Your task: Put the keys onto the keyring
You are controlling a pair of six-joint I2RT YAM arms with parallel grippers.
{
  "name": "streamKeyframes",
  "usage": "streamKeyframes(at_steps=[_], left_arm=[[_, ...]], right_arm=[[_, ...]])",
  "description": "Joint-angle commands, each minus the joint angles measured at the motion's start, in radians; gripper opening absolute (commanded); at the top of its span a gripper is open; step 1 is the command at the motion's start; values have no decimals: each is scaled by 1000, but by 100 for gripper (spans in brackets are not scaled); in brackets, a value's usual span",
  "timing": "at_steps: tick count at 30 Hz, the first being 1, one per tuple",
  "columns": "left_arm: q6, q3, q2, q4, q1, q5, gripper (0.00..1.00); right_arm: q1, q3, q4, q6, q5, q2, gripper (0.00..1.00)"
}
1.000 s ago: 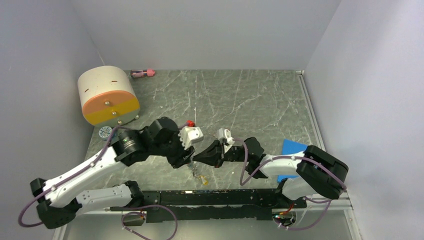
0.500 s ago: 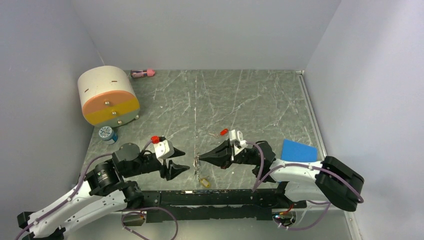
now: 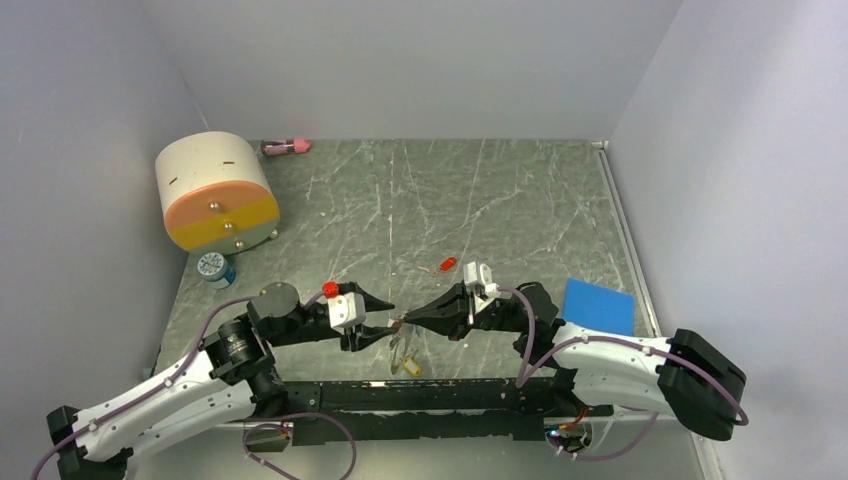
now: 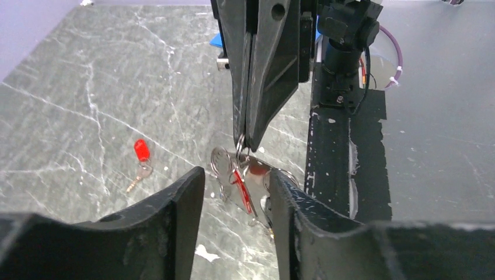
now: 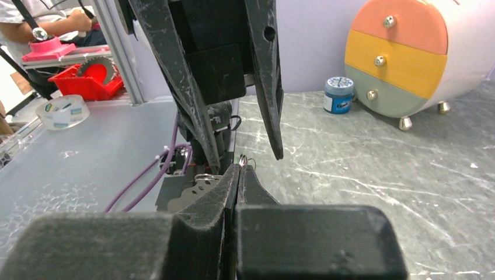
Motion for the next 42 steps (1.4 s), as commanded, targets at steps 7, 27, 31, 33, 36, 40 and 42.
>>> streamKeyframes(at_steps=[7,27,31,33,36,40,42], left_arm=[[87,31,34,13,-2,60,33],[96,38,52,-43,-3,65,3],[91,44,76,-45,-2,80,3],[88,52,95,-46,-2,93,3],[75,56,125,-32,-3,117,3],[64,64,164,-16,-3,143,3],[59,64,178,-9,-3,156,2]], right_arm=[[5,22,51,-7,-14,-3,0],[4,35,62,5,-16,8,0],[4,39,68,9,-15,11,0],[4,41,70,8,-14,11,0],[4,39,80,11,-13,12,0],[4,40,84,13,-10,14,0],[4,38,88,14,-10,15,0]])
